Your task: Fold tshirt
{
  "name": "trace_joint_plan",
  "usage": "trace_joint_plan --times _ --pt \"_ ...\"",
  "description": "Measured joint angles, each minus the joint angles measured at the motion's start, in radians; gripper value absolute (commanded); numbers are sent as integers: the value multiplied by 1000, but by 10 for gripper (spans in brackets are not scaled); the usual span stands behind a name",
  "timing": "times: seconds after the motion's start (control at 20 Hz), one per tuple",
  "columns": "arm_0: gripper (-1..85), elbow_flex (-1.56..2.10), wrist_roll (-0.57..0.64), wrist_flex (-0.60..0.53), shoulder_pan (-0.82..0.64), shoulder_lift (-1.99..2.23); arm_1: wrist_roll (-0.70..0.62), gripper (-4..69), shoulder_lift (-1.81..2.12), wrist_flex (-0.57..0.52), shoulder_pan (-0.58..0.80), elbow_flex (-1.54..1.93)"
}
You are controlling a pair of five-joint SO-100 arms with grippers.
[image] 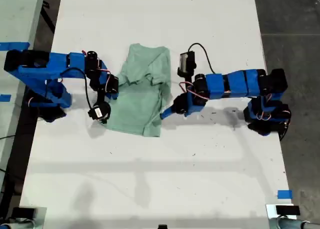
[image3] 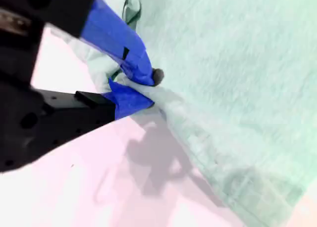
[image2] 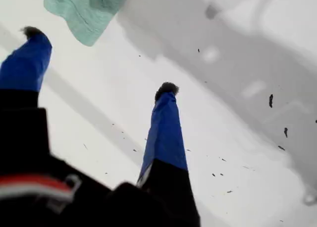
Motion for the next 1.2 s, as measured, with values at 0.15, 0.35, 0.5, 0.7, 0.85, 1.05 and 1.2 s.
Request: trace_joint_plan --times 0.15,0.35,0.5,0.7,0.85,1.05,1.2 --pt "0 -219 44 -46 32 -225 0 372 0 0 0 2" --pt "220 -336 64 -89 34 -474 9 372 9 0 -5 14" --pt "259 -405 64 -35 15 -594 14 372 31 0 -6 28" --pt "250 -414 57 71 9 -531 15 372 43 -2 -6 43" --pt "252 -410 58 166 12 -302 17 372 44 -6 -8 43" --pt "225 -272 63 296 12 -2 17 370 61 -6 -9 49" --pt "222 -32 8 313 29 278 26 369 155 -6 -12 104"
